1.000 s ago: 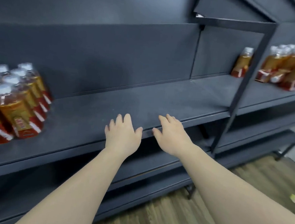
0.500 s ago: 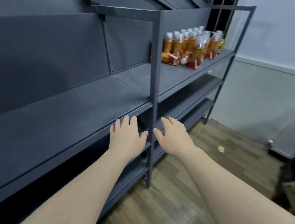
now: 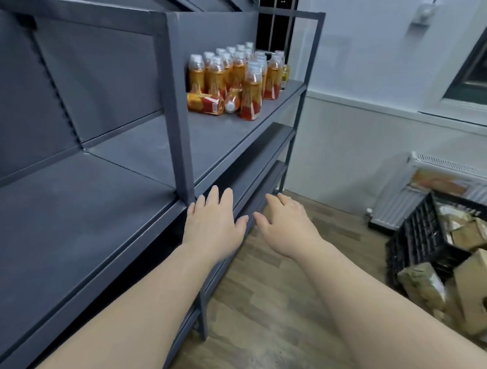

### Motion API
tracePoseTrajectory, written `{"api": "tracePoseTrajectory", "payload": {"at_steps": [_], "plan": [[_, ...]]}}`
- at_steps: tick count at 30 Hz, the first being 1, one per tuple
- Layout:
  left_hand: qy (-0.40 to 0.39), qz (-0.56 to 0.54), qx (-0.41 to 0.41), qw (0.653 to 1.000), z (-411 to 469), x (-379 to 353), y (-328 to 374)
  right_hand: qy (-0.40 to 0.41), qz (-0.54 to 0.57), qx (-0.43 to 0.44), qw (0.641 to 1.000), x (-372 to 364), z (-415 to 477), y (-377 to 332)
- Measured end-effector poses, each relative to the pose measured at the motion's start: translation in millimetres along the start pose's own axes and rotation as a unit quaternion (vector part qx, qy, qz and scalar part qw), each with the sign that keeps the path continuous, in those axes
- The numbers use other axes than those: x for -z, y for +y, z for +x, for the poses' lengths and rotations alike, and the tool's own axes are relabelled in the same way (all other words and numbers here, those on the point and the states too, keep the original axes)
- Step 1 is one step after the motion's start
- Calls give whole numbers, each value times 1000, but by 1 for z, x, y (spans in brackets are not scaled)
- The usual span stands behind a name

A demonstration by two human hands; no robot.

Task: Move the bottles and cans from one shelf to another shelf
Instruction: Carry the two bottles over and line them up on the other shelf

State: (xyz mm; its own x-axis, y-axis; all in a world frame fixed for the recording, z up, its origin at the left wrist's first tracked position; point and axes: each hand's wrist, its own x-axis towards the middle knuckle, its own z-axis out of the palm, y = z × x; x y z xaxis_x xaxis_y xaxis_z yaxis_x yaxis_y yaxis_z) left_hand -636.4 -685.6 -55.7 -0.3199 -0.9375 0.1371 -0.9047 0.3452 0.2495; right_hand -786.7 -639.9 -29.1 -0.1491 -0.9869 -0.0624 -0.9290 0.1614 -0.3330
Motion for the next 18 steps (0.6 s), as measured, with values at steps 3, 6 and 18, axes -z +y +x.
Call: {"api": "tracePoseTrajectory", "payload": {"at_steps": [3, 6, 18], "plan": [[-3, 16, -17, 1000, 26, -6, 8, 2, 0, -11, 1000, 5, 21, 12], [-14, 13, -15, 1000, 57, -13, 17, 4, 1, -15, 1000, 11, 50, 27], [-18, 42, 67, 997, 193, -23, 71, -21, 19, 50, 998, 50, 197, 103]]}}
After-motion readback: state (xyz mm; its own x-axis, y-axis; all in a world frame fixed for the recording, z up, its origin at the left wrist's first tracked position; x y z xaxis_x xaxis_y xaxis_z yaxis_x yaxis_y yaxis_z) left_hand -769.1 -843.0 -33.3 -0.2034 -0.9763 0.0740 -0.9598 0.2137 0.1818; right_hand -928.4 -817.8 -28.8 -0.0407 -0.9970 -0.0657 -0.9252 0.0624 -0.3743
